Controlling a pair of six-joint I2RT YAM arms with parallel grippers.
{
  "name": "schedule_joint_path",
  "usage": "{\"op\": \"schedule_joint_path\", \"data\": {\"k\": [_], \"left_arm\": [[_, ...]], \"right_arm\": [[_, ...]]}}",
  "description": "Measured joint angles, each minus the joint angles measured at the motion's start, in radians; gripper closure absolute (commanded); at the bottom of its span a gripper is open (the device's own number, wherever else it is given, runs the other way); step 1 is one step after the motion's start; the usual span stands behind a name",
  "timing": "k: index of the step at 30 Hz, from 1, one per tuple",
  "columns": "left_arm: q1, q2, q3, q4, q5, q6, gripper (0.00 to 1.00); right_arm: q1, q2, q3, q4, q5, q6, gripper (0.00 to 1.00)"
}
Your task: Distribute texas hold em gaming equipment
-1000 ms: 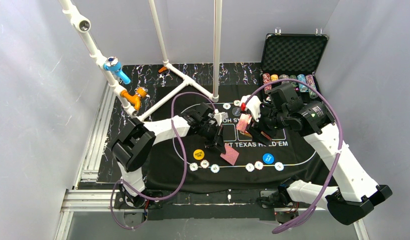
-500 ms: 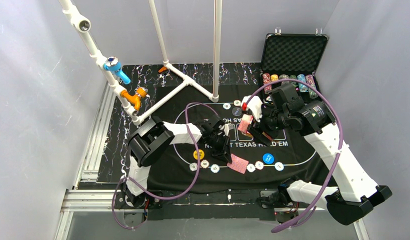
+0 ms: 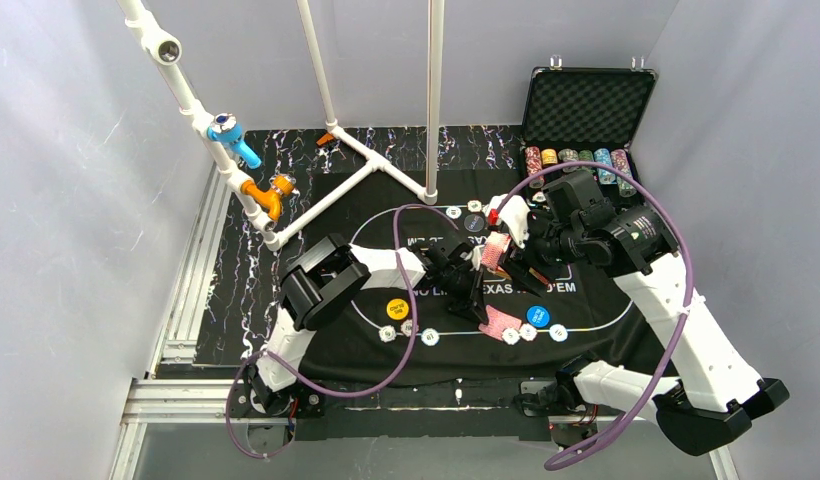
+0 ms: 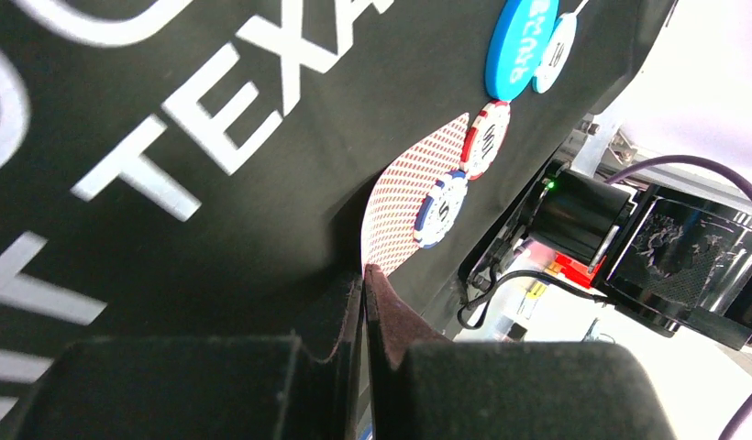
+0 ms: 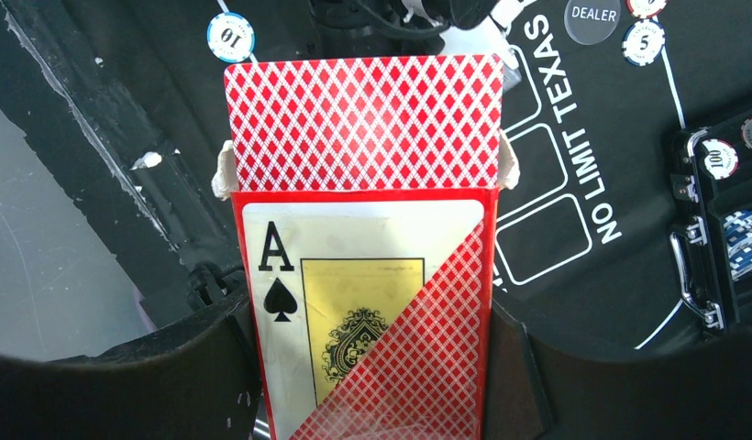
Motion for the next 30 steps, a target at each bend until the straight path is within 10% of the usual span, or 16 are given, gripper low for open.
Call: {"op": "schedule_joint_path", "data": {"k": [6,12,18,30], "left_arm": [[-0.027,0.039,0.058,0.009,0.004,0.001,0.98],[-0.032,0.043,0.071,0.021,0.026,0.014,0.44],[-0.007,-0.031,0.057,-0.051,0.024,0.066,0.12],[0.239,-0.348,0.035,-0.436,0.05,0.416,0.02]], "right_arm": [[0.0,0.0,0.0,0.0,0.003,0.0,0.99],[0.0,0.0,0.0,0.0,0.002,0.0,0.99],[0.0,-0.005,-0.014,0.003,-0.004,0.002,0.99],[0.0,-0.07,-0.1,0.018,-0.033,-0.002,0.99]]}}
